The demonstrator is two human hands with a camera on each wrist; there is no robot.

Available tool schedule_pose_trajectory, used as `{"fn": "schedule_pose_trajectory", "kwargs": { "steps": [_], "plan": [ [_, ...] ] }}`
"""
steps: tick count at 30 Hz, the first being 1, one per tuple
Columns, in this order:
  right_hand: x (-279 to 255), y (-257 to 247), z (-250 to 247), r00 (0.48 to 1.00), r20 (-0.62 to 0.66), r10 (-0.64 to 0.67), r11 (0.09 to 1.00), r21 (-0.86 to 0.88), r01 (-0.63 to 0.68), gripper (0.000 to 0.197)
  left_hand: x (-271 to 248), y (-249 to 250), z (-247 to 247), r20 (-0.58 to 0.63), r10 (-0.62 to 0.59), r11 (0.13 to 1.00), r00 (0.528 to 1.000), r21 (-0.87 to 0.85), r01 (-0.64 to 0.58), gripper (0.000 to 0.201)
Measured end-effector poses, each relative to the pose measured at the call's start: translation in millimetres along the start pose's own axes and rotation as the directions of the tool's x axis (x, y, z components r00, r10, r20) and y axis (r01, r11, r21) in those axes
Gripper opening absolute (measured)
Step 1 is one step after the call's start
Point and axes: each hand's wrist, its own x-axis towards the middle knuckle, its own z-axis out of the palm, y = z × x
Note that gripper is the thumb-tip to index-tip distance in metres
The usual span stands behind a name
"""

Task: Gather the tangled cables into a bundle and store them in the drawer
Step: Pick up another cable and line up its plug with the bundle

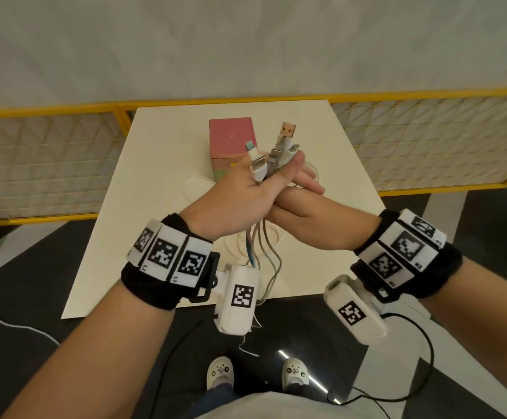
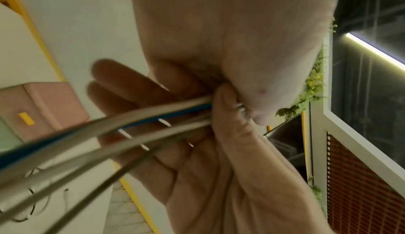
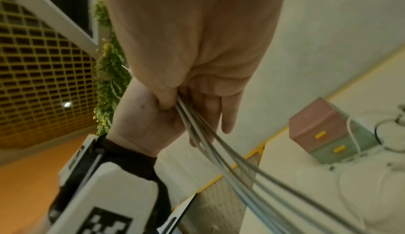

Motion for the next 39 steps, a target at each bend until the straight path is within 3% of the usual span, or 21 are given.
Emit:
{"fn": "schedule_pose_trajectory", "kwargs": {
  "steps": [5, 10, 13, 16, 19, 21, 24, 25, 27, 29, 33, 39],
  "plan": [
    [8.9, 10.6, 16.8, 0.995, -0.094, -0.016, 0.987, 0.157, 0.031, 0.026, 5.0, -1.4, 0.2, -0.13, -0.109, 0.994, 0.986, -0.004, 0.109, 0.056],
    [18.6, 33.2, 31.1, 0.995, -0.05, -0.09, 0.992, 0.09, 0.094, 0.011, 9.8, -4.6, -11.4, -0.324, -0.021, 1.0, 0.946, 0.015, 0.027, 0.064],
    [19.3, 66.0, 40.3, 1.0, 0.028, -0.015, 0.999, -0.051, 0.016, 0.014, 10.1, -1.3, -25.3, -0.456, 0.02, 1.0, 0.89, -0.002, -0.024, 0.064],
    [12.7, 101.4, 46.7, 0.992, 0.068, 0.11, 0.993, -0.057, -0.106, 0.004, 9.1, -2.7, -38.3, -0.547, 0.068, 0.988, 0.834, -0.077, -0.131, 0.062],
    [5.4, 124.7, 56.2, 0.964, 0.092, 0.247, 0.969, -0.027, -0.246, 0.004, 7.8, -10.4, -46.1, -0.55, 0.045, 0.96, 0.834, -0.207, -0.188, 0.057],
    [2.8, 129.1, 64.3, 0.905, 0.223, 0.362, 0.929, -0.012, -0.369, 0.014, 6.7, -12.9, -45.4, -0.521, 0.022, 0.962, 0.853, -0.223, -0.161, 0.053],
    [0.0, 119.3, 74.3, 0.676, 0.562, 0.478, 0.849, -0.096, -0.52, 0.031, 6.0, -16.9, -43.9, -0.485, -0.075, 0.944, 0.871, -0.317, -0.095, 0.049],
    [-0.9, 117.8, 76.0, 0.635, 0.609, 0.475, 0.848, -0.126, -0.514, 0.04, 6.2, -19.1, -44.8, -0.467, -0.115, 0.936, 0.877, -0.346, -0.062, 0.048],
    [-1.8, 121.5, 74.7, 0.662, 0.605, 0.443, 0.886, -0.182, -0.427, 0.064, 5.2, -24.8, -45.5, -0.421, -0.186, 0.929, 0.888, -0.37, 0.019, 0.046],
    [0.2, 129.3, 65.6, 0.729, 0.521, 0.444, 0.896, -0.226, -0.383, 0.071, 2.6, -33.2, -43.5, -0.392, -0.259, 0.921, 0.883, -0.374, 0.104, 0.048],
    [12.8, 152.8, 44.5, 0.844, 0.275, 0.461, 0.875, -0.304, -0.378, 0.047, 1.8, -54.8, -33.1, -0.359, -0.404, 0.873, 0.841, -0.425, 0.238, 0.053],
    [45.0, 186.3, 39.8, 0.86, -0.061, 0.506, 0.828, -0.245, -0.505, 0.027, 14.5, -88.9, -36.3, -0.455, -0.494, 0.833, 0.741, -0.491, 0.254, 0.054]
  ]
}}
